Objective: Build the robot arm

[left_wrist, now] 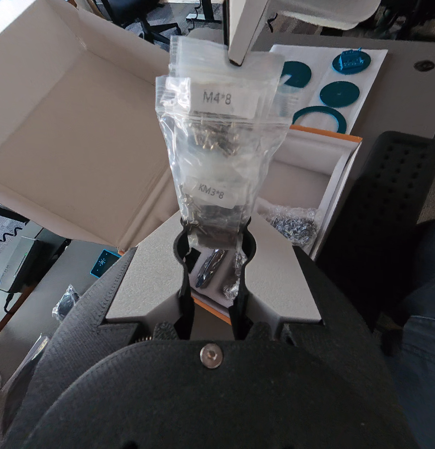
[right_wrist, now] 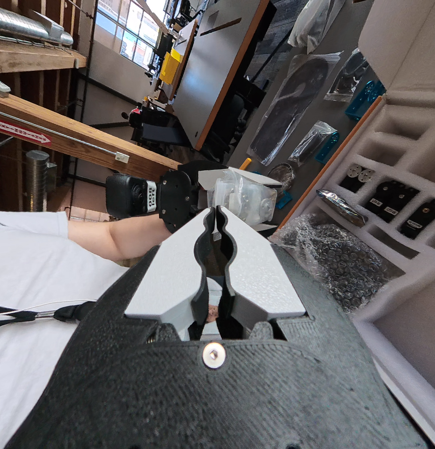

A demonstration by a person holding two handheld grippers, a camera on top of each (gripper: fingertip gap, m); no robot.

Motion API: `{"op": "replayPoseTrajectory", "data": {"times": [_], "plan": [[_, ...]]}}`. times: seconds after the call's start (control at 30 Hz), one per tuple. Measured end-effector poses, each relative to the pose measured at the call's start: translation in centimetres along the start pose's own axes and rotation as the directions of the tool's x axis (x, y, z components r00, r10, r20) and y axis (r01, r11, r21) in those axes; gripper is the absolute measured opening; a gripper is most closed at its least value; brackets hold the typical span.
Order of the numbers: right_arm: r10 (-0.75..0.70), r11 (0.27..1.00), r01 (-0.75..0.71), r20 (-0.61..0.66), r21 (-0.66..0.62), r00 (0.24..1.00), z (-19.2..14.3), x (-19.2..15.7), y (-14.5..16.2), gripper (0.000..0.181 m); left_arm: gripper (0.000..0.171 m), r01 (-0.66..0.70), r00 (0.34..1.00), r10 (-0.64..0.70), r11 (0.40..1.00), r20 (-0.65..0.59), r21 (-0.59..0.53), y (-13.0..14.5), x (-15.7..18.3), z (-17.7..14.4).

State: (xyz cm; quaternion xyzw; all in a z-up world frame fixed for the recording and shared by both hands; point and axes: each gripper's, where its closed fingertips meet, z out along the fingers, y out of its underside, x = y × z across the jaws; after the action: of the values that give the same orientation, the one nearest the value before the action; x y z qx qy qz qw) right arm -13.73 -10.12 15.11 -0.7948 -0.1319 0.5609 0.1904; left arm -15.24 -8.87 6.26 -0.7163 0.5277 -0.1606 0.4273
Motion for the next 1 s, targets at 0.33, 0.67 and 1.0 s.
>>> {"op": "replayPoseTrajectory", "data": {"times": [0.33,0.67,1.0], "plan": [[0.094,0.995,-0.090,0.114,-0.040,0.989,-1.6,-0.9,-0.9,0.000,0.039,0.055,0.998,-0.055,0.998,0.012,-0.006,-0.9,0.0,-0.9],[-0.042,0.985,0.034,-0.048,-0.167,0.998,-0.2,-0.4,-0.2,0.000,0.039,0.010,0.999,-0.008,0.999,0.054,-0.043,-1.4,0.2,-1.1],[-0.379,0.916,0.351,-0.131,-0.194,0.916,-0.6,-2.2,-1.7,0.004,0.038,0.012,0.996,-0.009,0.999,0.090,-0.039,-1.9,-0.2,-1.7]]}}
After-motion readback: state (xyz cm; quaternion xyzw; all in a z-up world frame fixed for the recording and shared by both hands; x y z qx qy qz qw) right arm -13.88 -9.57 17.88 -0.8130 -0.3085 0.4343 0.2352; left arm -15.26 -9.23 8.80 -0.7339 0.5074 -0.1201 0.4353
